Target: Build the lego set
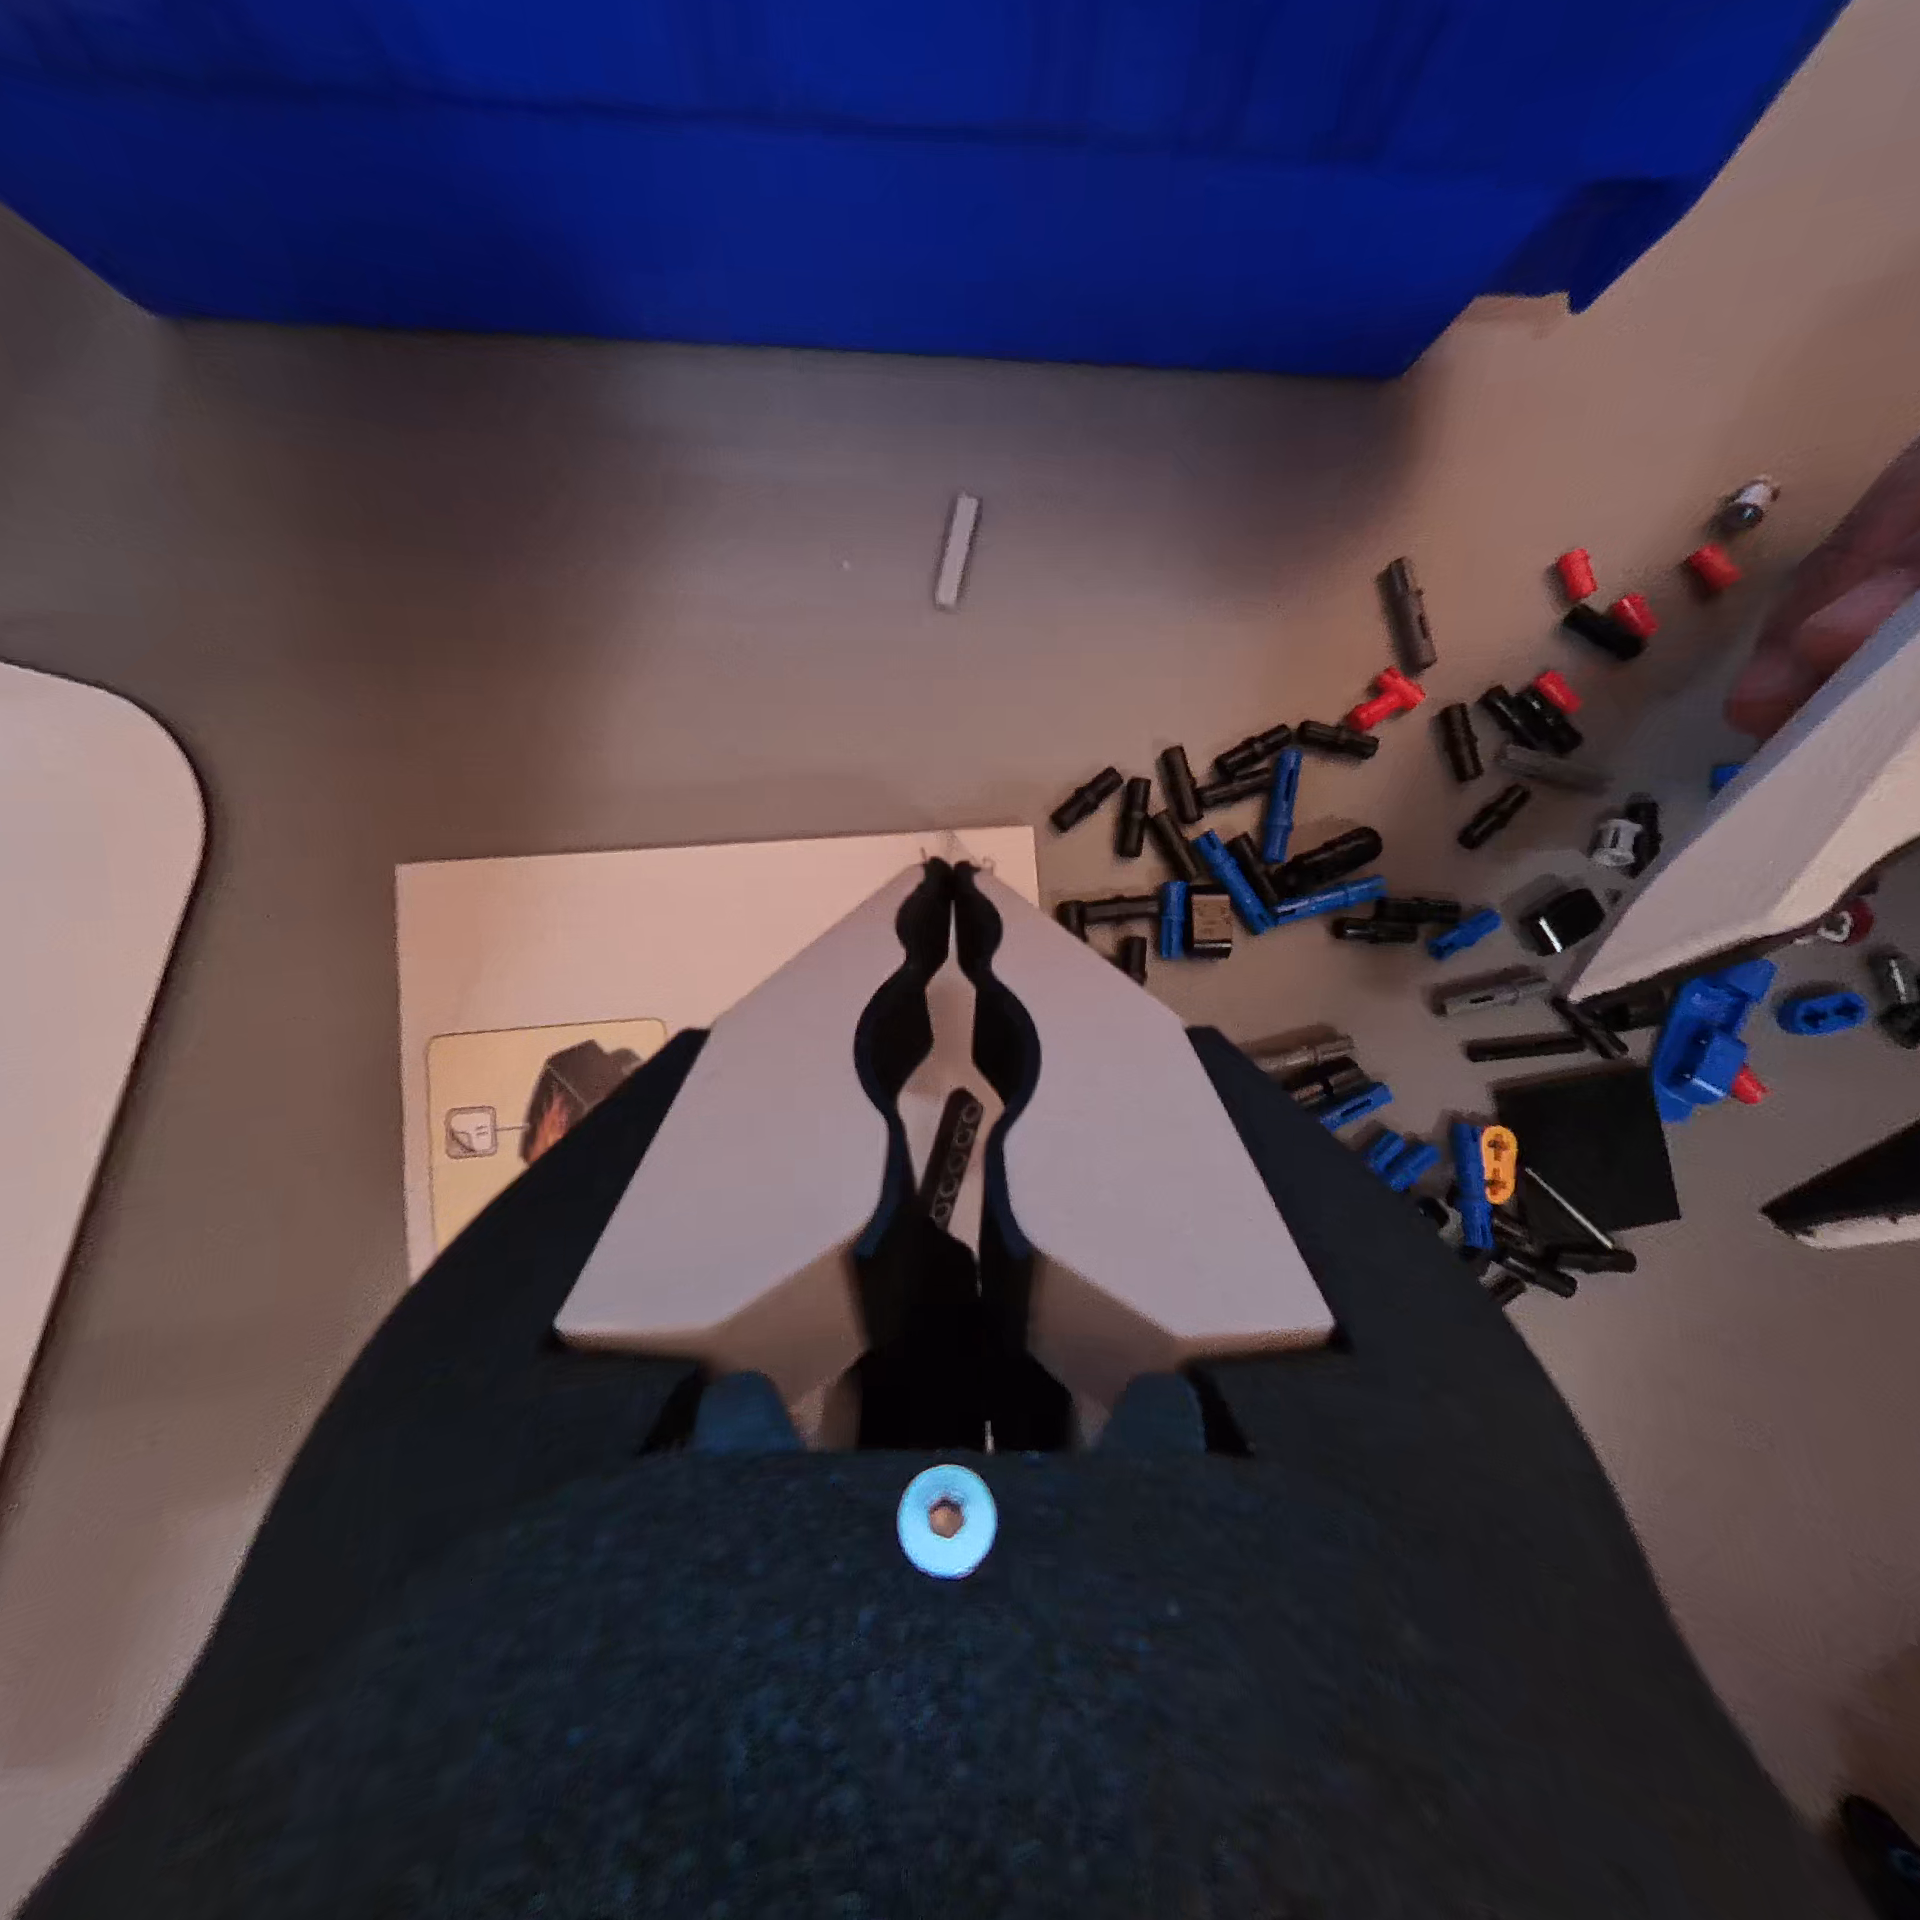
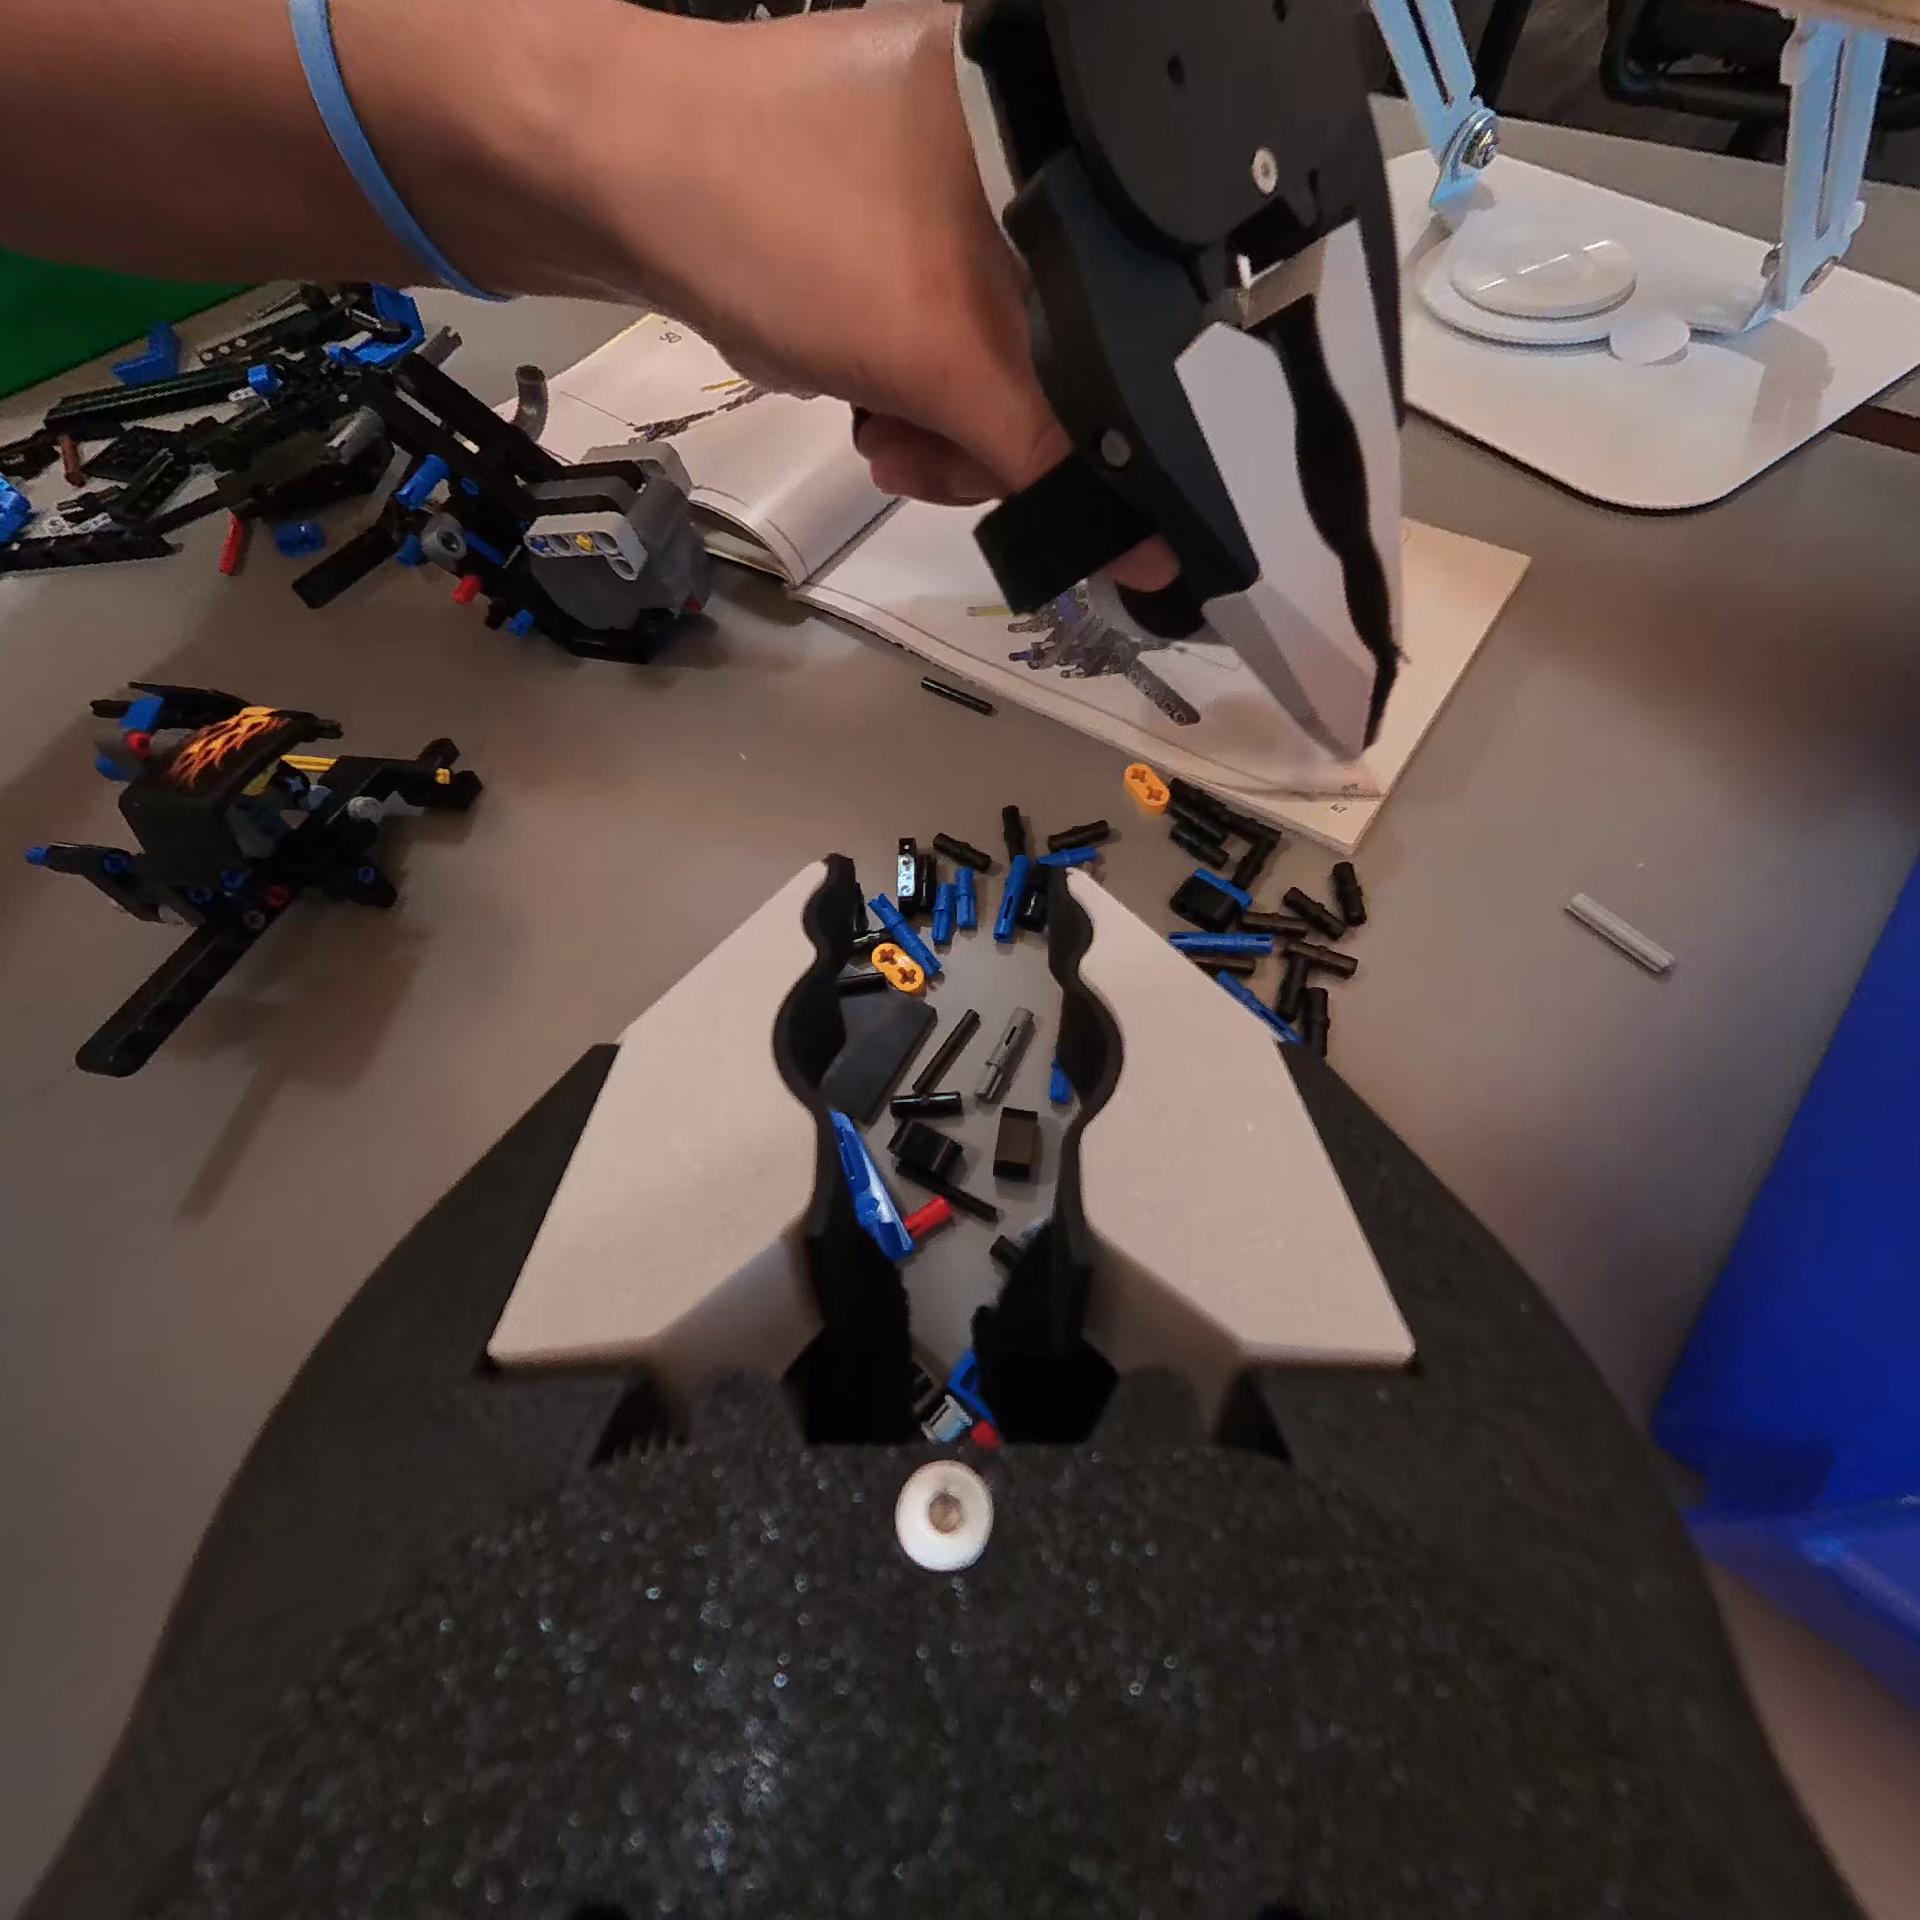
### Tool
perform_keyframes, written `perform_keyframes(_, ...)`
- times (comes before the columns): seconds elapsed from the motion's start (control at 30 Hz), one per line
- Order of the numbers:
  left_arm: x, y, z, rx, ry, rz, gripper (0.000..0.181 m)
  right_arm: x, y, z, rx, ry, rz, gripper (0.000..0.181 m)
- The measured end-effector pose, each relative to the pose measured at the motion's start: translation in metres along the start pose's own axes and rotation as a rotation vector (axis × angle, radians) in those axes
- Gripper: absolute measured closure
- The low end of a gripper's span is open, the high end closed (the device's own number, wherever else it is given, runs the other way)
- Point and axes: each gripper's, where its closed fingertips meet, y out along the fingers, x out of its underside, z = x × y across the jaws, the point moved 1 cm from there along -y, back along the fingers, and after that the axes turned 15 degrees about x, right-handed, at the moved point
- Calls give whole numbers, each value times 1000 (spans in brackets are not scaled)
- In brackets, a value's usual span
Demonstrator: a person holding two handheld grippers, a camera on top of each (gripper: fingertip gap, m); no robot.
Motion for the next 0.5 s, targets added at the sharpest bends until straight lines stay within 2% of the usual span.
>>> perform_keyframes(0.17,9,6,4,37,-39,-14,181,2,1,1,5,0,-8,145)
perform_keyframes(0.5,-8,-1,7,60,-124,92,181,3,2,1,5,0,-14,146)
